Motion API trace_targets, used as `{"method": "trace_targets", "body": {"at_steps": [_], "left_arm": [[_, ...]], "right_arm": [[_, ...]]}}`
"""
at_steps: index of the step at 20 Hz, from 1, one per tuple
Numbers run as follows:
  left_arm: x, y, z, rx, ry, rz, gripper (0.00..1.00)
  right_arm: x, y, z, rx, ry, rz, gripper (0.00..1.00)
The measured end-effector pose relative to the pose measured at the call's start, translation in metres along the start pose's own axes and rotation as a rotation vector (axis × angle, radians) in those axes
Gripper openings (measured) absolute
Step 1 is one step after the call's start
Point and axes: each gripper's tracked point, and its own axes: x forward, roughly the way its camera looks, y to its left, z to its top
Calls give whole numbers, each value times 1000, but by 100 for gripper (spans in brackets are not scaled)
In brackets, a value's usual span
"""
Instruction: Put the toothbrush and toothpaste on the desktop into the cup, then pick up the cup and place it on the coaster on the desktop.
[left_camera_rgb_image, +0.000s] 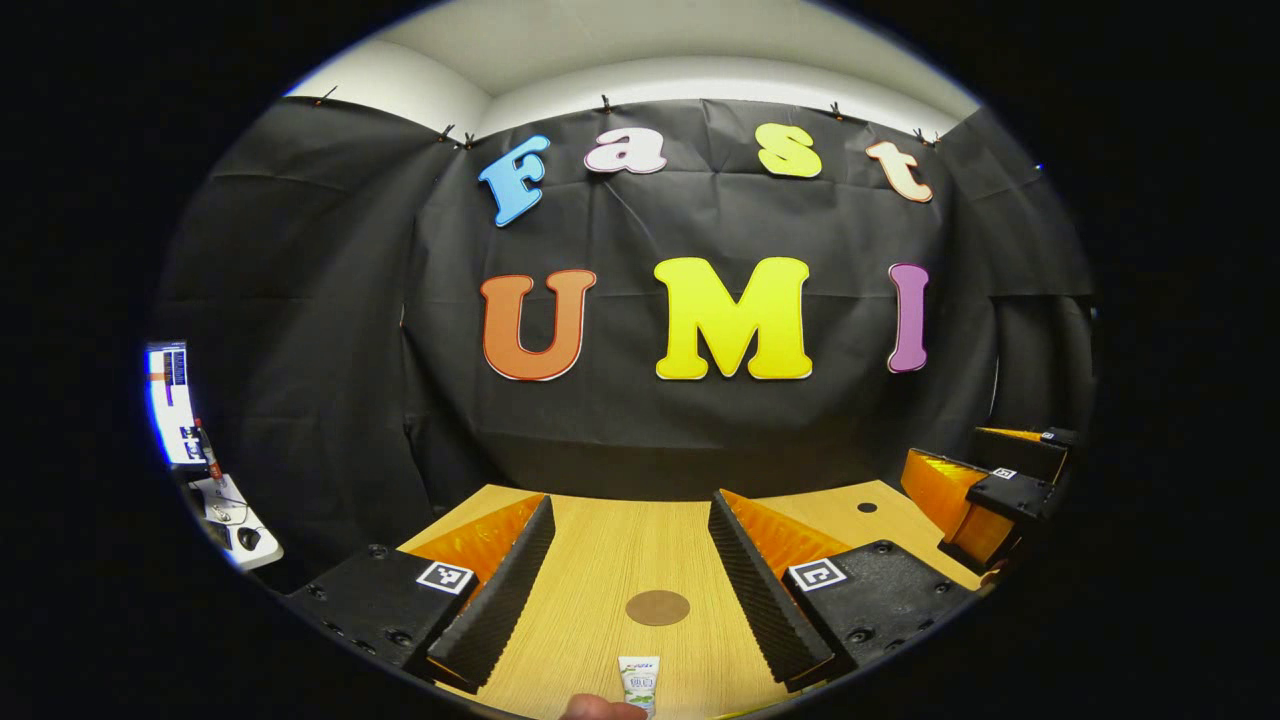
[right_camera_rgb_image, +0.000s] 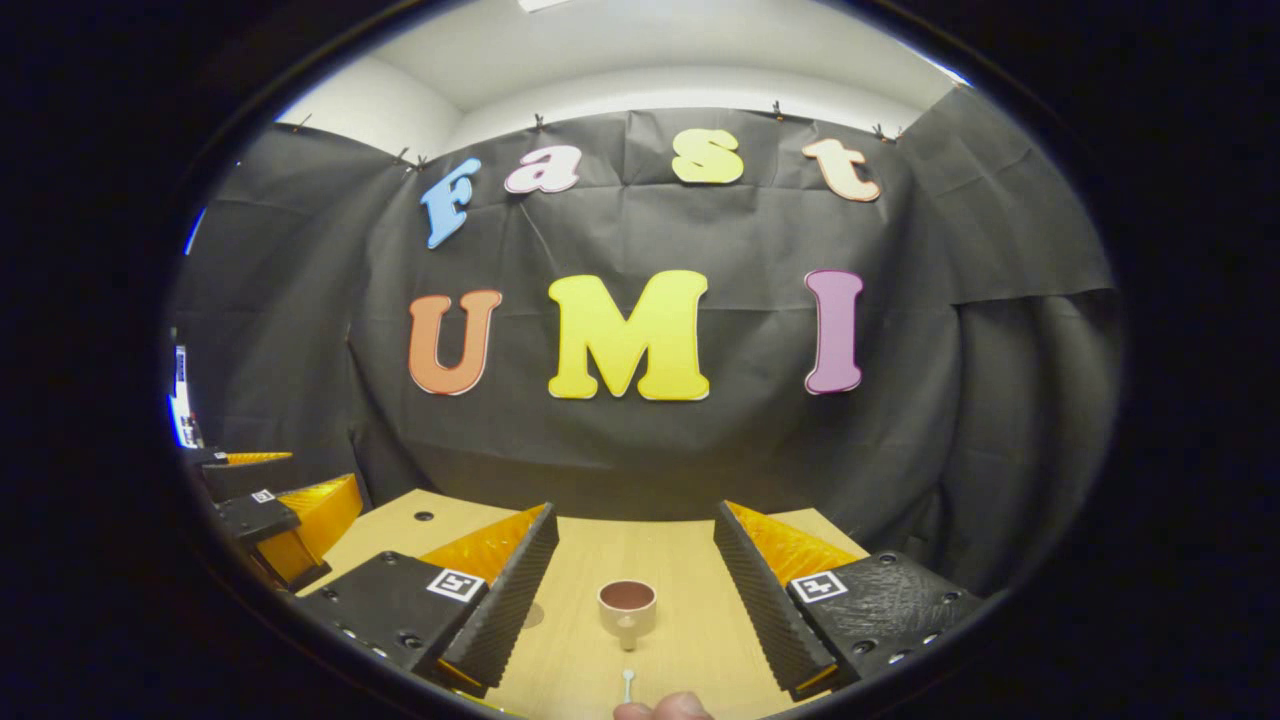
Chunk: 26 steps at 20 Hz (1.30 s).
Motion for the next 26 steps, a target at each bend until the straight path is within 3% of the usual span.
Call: {"method": "trace_targets", "body": {"at_steps": [6, 13, 26], "left_arm": [[4, -3, -13, -1, 26, -4, 98], [2, -6, -51, -10, 108, -15, 99], [-38, -34, -188, 6, 486, -77, 99]], "right_arm": [[3, 3, -14, -10, 33, 12, 98], [10, -2, -55, -23, 120, 12, 95], [-14, -8, -220, -58, 576, 58, 95]]}}
